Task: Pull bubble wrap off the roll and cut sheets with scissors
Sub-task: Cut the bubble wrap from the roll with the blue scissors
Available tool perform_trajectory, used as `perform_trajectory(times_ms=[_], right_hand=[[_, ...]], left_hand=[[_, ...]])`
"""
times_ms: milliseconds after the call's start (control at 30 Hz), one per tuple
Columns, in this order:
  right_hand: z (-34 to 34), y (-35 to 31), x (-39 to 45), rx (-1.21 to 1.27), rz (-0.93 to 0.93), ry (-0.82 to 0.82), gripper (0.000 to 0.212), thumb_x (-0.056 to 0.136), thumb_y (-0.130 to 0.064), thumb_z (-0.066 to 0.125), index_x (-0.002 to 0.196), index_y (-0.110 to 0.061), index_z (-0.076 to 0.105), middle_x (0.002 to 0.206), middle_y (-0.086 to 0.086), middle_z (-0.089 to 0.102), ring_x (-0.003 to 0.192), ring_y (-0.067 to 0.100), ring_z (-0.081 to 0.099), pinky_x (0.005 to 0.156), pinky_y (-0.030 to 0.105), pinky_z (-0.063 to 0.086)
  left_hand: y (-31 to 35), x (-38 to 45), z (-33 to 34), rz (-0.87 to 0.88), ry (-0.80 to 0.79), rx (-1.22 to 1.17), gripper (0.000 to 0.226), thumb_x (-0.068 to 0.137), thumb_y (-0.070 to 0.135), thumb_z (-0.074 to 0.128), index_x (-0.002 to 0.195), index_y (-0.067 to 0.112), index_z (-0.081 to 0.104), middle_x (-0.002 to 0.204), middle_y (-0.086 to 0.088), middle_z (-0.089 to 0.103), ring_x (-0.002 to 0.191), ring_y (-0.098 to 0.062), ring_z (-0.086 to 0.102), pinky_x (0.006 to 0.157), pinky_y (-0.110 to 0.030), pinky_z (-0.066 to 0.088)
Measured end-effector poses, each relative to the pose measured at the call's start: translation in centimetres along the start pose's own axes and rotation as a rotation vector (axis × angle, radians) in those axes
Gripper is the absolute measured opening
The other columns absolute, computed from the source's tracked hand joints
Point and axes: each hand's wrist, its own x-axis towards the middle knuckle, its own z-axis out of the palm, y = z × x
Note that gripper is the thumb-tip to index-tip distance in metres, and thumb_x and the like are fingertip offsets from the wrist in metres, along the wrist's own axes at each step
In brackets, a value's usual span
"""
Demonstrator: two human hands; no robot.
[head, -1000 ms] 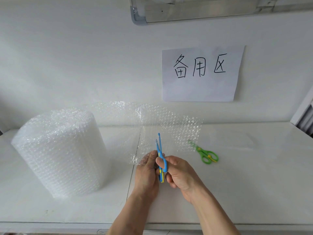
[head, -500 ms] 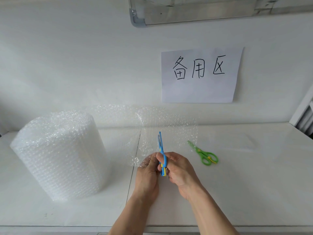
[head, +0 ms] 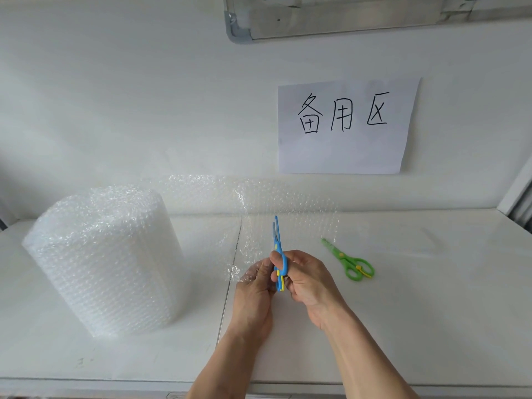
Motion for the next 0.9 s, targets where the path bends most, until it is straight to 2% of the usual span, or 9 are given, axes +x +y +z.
perform_trajectory(times_ms=[233, 400, 500, 633, 800, 900], right_hand=[[-0.1, -0.1, 0.2, -0.029, -0.010, 0.015, 0.019, 0.084, -0.026, 0.074, 0.083, -0.008, 0.068, 0.067, 0.007, 0.061, 0.048, 0.007, 0.050, 0.043, 0.012, 0.037], [-0.2, -0.5, 0.5, -0.029, -0.015, 0.010, 0.017, 0.083, -0.028, 0.075, 0.083, -0.011, 0.069, 0.068, 0.007, 0.062, 0.050, 0.008, 0.051, 0.044, 0.011, 0.038], [-0.3, -0.5, 0.7, -0.087, -0.025, 0.018, 0.019, 0.081, -0.033, 0.075, 0.082, -0.014, 0.070, 0.066, 0.003, 0.062, 0.051, 0.007, 0.050, 0.049, 0.014, 0.038], [-0.4, -0.7, 0.8, -0.030, -0.010, 0.008, 0.019, 0.082, -0.033, 0.075, 0.084, -0.015, 0.069, 0.067, 0.005, 0.064, 0.061, 0.014, 0.055, 0.046, 0.010, 0.039], [-0.6, -0.9, 1.2, -0.095, -0.028, 0.019, 0.018, 0.080, -0.038, 0.076, 0.078, -0.021, 0.070, 0.064, 0.001, 0.064, 0.063, 0.015, 0.052, 0.055, 0.020, 0.036], [-0.7, -0.9, 1.3, -0.073, -0.015, 0.014, 0.020, 0.080, -0.038, 0.076, 0.084, -0.019, 0.069, 0.065, -0.001, 0.065, 0.064, 0.013, 0.056, 0.057, 0.020, 0.038]], left_hand=[[-0.2, 0.2, -0.2, -0.010, -0.011, -0.017, 0.032, 0.093, 0.024, 0.060, 0.106, -0.003, 0.068, 0.096, -0.018, 0.073, 0.087, -0.022, 0.071, 0.075, -0.027, 0.055], [-0.2, 0.2, 0.1, 0.000, -0.017, -0.031, 0.022, 0.095, 0.019, 0.057, 0.096, 0.000, 0.069, 0.086, -0.014, 0.072, 0.080, -0.019, 0.070, 0.074, -0.027, 0.054], [-0.2, 0.2, 0.1, 0.005, -0.021, -0.038, 0.022, 0.095, 0.019, 0.057, 0.092, 0.002, 0.071, 0.088, -0.016, 0.071, 0.083, -0.021, 0.069, 0.080, -0.032, 0.052], [-0.4, 0.3, 0.0, 0.015, -0.025, -0.031, 0.023, 0.097, 0.014, 0.055, 0.086, 0.006, 0.073, 0.088, -0.014, 0.072, 0.085, -0.022, 0.069, 0.088, -0.037, 0.052], [-0.5, 0.3, -0.1, 0.011, -0.014, 0.004, 0.024, 0.099, 0.015, 0.052, 0.087, 0.008, 0.072, 0.092, -0.015, 0.073, 0.090, -0.024, 0.068, 0.092, -0.038, 0.051], [-0.6, 0.4, -0.1, 0.012, -0.006, 0.006, 0.024, 0.099, 0.015, 0.052, 0.088, 0.009, 0.073, 0.091, -0.015, 0.073, 0.090, -0.025, 0.066, 0.090, -0.038, 0.049]])
